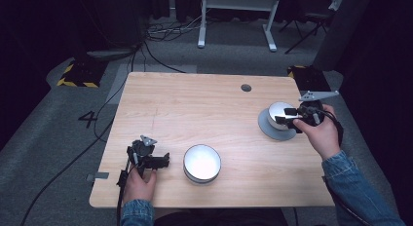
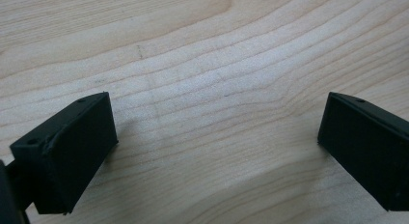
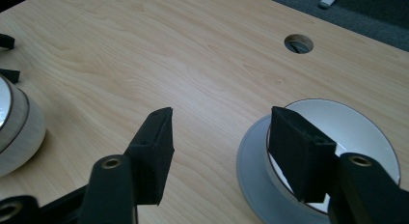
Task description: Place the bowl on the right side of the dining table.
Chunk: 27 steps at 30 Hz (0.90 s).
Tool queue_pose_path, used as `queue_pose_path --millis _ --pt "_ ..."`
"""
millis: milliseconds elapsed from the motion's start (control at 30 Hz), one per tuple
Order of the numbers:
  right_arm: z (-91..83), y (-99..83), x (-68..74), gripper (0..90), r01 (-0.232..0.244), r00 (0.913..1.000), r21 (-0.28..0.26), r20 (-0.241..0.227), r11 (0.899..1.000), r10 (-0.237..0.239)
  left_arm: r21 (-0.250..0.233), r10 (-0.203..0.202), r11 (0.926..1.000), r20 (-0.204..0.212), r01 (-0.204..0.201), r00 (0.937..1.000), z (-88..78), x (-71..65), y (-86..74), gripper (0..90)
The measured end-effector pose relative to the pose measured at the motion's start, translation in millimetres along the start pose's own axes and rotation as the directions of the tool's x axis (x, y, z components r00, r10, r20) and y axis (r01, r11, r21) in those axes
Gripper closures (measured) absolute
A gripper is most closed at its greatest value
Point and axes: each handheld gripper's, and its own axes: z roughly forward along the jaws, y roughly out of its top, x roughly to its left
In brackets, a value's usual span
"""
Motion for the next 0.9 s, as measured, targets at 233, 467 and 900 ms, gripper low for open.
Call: queue_pose_path --millis 233,467,900 --pt "-3.6 -13.9 8.6 41.8 0.001 0.9984 0.035 -0.056 0.999 0.001 0.0 0.0 1.0 0.001 0.0 1.0 0.0 0.0 0.0 0.2" --pt "-9.3 -34.0 17.6 40.5 -0.01 0.9965 0.029 -0.083 1.0 0.012 0.0 0.0 1.0 0.0 0.0 1.0 0.0 0.0 0.0 0.2" --pt "-0.9 -66.7 23.7 38.4 -0.004 0.9952 0.043 -0.097 0.999 0.008 0.0 0.0 1.0 0.001 0.0 1.0 0.0 0.0 0.0 0.2"
